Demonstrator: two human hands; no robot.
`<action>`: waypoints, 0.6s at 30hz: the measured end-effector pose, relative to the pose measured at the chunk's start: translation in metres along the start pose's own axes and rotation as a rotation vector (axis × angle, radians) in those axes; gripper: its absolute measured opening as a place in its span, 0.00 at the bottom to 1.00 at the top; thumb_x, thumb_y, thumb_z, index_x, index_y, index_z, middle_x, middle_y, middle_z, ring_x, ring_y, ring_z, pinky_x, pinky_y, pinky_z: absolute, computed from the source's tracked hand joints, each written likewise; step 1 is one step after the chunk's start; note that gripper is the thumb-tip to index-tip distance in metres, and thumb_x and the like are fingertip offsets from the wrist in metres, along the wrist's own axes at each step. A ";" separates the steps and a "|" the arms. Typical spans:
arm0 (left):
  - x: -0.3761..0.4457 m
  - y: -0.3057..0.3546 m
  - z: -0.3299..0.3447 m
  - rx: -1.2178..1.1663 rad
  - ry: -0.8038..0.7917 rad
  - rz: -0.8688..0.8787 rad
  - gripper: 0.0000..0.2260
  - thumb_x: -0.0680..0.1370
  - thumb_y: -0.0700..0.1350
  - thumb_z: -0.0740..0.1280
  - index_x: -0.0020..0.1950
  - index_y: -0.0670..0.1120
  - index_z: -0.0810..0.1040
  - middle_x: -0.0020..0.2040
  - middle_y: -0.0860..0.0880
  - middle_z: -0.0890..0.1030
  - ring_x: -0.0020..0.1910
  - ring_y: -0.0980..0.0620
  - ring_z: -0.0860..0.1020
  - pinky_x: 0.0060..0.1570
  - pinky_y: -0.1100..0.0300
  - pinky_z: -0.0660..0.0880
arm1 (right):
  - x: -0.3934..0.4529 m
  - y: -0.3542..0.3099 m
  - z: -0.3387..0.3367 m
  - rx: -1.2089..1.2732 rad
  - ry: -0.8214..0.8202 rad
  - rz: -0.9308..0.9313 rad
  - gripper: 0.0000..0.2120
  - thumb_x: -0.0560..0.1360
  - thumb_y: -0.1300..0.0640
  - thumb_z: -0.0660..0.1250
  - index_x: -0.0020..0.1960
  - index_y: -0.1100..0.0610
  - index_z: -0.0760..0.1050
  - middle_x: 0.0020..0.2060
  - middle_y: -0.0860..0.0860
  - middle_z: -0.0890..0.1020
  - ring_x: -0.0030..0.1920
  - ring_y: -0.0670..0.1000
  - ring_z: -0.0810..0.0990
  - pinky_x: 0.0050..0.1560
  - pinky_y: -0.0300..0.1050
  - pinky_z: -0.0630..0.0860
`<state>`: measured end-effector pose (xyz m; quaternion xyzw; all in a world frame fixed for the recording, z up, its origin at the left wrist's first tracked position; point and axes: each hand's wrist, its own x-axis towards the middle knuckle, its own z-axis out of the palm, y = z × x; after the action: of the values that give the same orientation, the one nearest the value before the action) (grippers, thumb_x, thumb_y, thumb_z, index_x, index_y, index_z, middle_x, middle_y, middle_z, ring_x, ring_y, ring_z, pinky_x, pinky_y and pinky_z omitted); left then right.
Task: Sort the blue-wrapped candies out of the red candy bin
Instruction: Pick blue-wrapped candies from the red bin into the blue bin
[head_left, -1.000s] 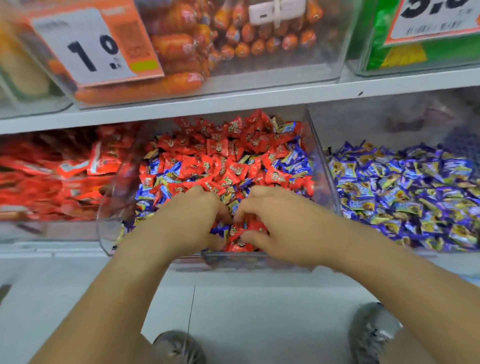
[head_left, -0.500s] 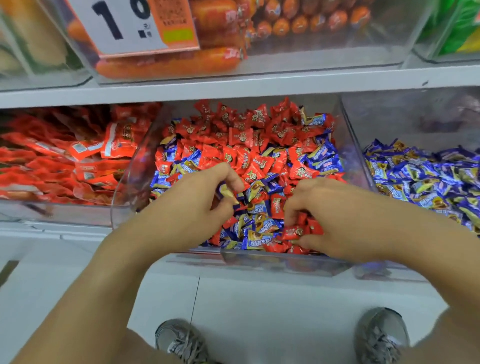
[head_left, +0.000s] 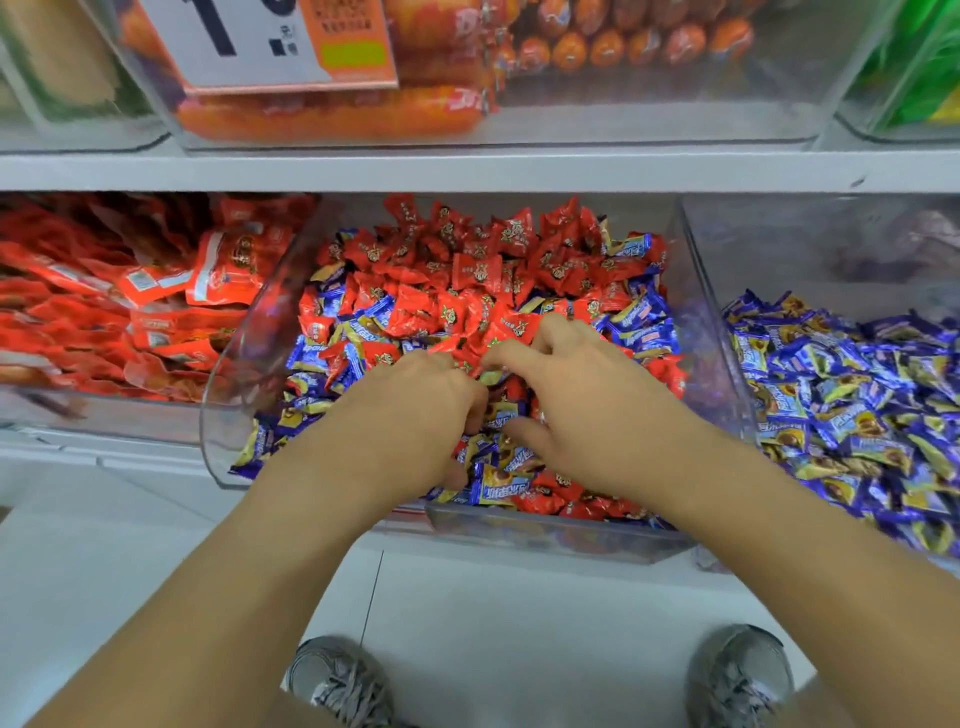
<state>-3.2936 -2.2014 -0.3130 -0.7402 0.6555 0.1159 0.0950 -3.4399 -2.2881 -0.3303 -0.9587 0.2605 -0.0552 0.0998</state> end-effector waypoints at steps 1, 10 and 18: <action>0.001 0.000 0.002 0.000 0.012 0.002 0.21 0.70 0.53 0.77 0.60 0.56 0.76 0.50 0.52 0.68 0.55 0.49 0.70 0.56 0.52 0.72 | 0.001 0.003 -0.001 0.010 0.030 0.008 0.20 0.76 0.46 0.67 0.66 0.46 0.69 0.52 0.51 0.68 0.55 0.53 0.69 0.56 0.51 0.73; -0.008 -0.017 0.000 -0.462 0.239 0.055 0.05 0.72 0.55 0.73 0.42 0.58 0.79 0.43 0.58 0.75 0.40 0.62 0.73 0.39 0.62 0.67 | 0.005 0.011 -0.002 0.072 0.170 0.028 0.11 0.79 0.50 0.64 0.58 0.51 0.77 0.51 0.50 0.70 0.53 0.52 0.69 0.54 0.53 0.75; -0.015 -0.021 0.001 -0.530 0.265 0.006 0.07 0.75 0.60 0.61 0.44 0.59 0.74 0.46 0.57 0.76 0.43 0.56 0.76 0.45 0.55 0.73 | 0.004 0.016 -0.009 0.038 -0.030 -0.006 0.13 0.75 0.44 0.69 0.58 0.46 0.80 0.55 0.47 0.70 0.57 0.50 0.67 0.60 0.51 0.71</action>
<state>-3.2746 -2.1842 -0.3092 -0.7459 0.6113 0.1855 -0.1883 -3.4457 -2.3056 -0.3250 -0.9581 0.2550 -0.0460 0.1219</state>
